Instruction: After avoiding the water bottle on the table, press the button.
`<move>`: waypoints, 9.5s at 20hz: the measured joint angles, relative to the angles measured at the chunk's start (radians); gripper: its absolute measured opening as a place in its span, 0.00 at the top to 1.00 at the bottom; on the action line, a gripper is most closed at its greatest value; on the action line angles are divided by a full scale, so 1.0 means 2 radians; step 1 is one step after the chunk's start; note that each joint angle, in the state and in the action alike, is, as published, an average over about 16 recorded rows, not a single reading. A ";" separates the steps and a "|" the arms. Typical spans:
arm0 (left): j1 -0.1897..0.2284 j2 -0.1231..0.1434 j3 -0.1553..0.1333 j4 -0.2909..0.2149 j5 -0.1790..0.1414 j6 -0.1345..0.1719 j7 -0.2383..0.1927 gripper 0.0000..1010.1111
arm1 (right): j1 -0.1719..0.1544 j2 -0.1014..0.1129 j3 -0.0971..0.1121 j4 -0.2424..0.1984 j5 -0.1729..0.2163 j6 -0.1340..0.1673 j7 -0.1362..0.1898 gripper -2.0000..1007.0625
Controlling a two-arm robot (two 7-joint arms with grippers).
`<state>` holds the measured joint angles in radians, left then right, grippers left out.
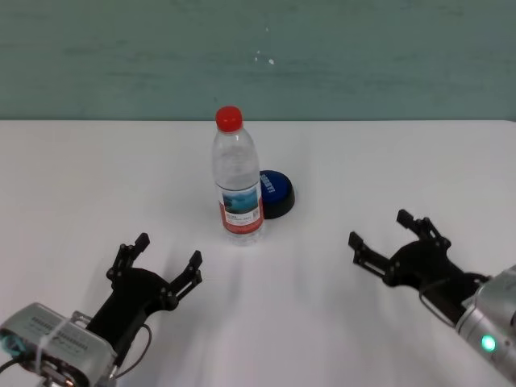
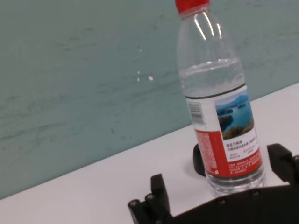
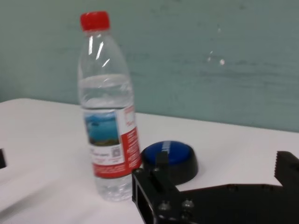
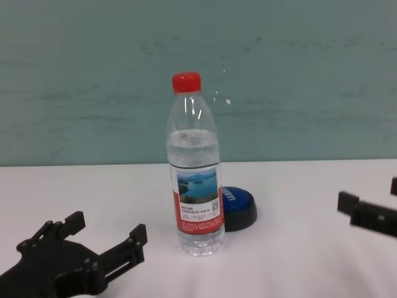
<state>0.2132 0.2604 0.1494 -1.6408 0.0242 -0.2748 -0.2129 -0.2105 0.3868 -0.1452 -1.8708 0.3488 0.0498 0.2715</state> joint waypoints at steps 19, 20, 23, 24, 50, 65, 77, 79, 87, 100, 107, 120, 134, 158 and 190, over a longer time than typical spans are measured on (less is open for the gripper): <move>0.000 0.000 0.000 0.000 0.000 0.000 0.000 0.01 | 0.110 0.022 -0.016 0.059 0.019 0.020 0.028 0.00; 0.000 0.000 0.000 0.000 0.000 0.000 0.000 0.01 | 0.117 0.023 -0.018 0.064 0.019 0.022 0.030 0.00; 0.000 0.000 0.000 0.000 0.000 0.000 0.000 0.01 | 0.138 0.025 -0.026 0.081 0.020 0.026 0.035 0.00; 0.000 0.000 0.000 0.000 0.000 0.000 0.000 0.01 | 0.145 0.026 -0.029 0.087 0.020 0.027 0.037 0.00; 0.000 0.000 0.000 0.000 0.000 0.000 0.000 0.01 | 0.279 -0.003 -0.099 0.231 0.006 0.032 0.063 0.00; 0.000 0.000 0.000 0.000 0.000 0.000 0.000 0.01 | 0.327 -0.026 -0.121 0.288 -0.011 0.031 0.072 0.00; 0.000 0.000 0.000 0.000 0.000 0.000 0.000 0.01 | 0.353 -0.046 -0.134 0.330 -0.023 0.026 0.077 0.00; 0.000 0.000 0.000 0.000 0.000 0.000 0.000 0.01 | 0.356 -0.049 -0.135 0.338 -0.025 0.024 0.078 0.00; 0.000 0.000 0.000 0.000 0.000 0.000 0.000 0.01 | 0.368 -0.061 -0.139 0.371 -0.031 0.017 0.083 0.00; 0.000 0.000 0.000 0.000 0.000 0.000 0.000 0.01 | 0.381 -0.079 -0.146 0.422 -0.042 0.006 0.091 0.00; 0.000 0.000 0.000 0.000 0.000 0.000 0.000 0.01 | 0.383 -0.085 -0.147 0.439 -0.045 0.003 0.094 0.00; 0.000 0.000 0.000 0.000 0.000 0.000 0.000 0.01 | 0.390 -0.091 -0.143 0.451 -0.050 0.000 0.095 0.00; 0.000 0.000 0.000 0.000 0.000 0.000 0.000 0.01 | 0.418 -0.106 -0.144 0.491 -0.056 -0.011 0.100 0.00; 0.000 0.000 0.000 0.000 0.000 0.000 0.000 0.01 | 0.424 -0.114 -0.136 0.491 -0.066 -0.015 0.104 0.00; 0.000 0.000 0.000 0.000 0.000 0.000 0.000 0.01 | 0.230 0.019 -0.077 0.125 -0.002 0.048 0.051 0.00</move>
<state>0.2132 0.2604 0.1494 -1.6408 0.0241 -0.2748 -0.2129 0.2491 0.4245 -0.2997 -1.6213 0.3451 0.1450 0.3735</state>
